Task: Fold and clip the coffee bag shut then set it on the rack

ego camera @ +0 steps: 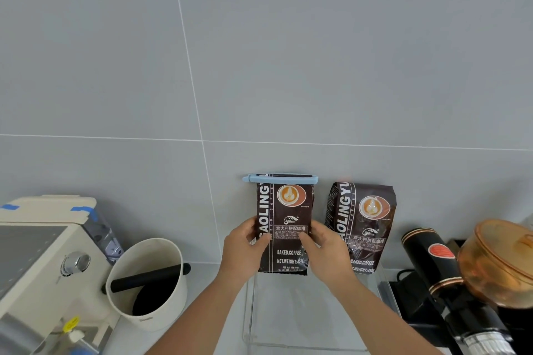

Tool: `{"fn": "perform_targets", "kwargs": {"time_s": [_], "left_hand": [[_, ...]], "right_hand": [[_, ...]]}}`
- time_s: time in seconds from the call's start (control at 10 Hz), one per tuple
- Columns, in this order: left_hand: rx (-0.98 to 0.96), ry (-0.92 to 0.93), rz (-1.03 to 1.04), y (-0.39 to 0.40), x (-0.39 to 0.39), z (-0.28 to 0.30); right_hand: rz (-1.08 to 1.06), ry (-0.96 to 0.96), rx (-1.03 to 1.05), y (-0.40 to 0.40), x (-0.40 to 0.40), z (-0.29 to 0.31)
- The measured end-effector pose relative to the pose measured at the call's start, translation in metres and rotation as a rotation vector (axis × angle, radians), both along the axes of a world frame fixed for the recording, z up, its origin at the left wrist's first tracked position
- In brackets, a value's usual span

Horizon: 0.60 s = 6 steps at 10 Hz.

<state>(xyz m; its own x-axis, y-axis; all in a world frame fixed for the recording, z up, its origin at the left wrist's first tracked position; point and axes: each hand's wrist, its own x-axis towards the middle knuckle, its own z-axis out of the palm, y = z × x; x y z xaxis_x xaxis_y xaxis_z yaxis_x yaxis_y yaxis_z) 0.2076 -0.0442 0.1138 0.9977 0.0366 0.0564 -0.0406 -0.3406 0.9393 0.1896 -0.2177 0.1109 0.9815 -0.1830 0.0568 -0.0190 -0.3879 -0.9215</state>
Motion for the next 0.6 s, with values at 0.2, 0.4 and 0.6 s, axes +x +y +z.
{"fn": "perform_targets", "kwargs": {"time_s": [0.2, 0.4, 0.6], "left_hand": [[0.062, 0.076, 0.038, -0.003, -0.002, 0.010], [-0.142, 0.185, -0.114, 0.004, -0.020, 0.036], [-0.474, 0.285, -0.093, 0.018, -0.048, 0.069]], "right_hand": [[-0.019, 0.084, -0.069, 0.004, 0.001, 0.011], [0.021, 0.070, 0.099, 0.005, -0.015, 0.041], [0.047, 0.162, 0.367, -0.001, -0.031, 0.070]]}}
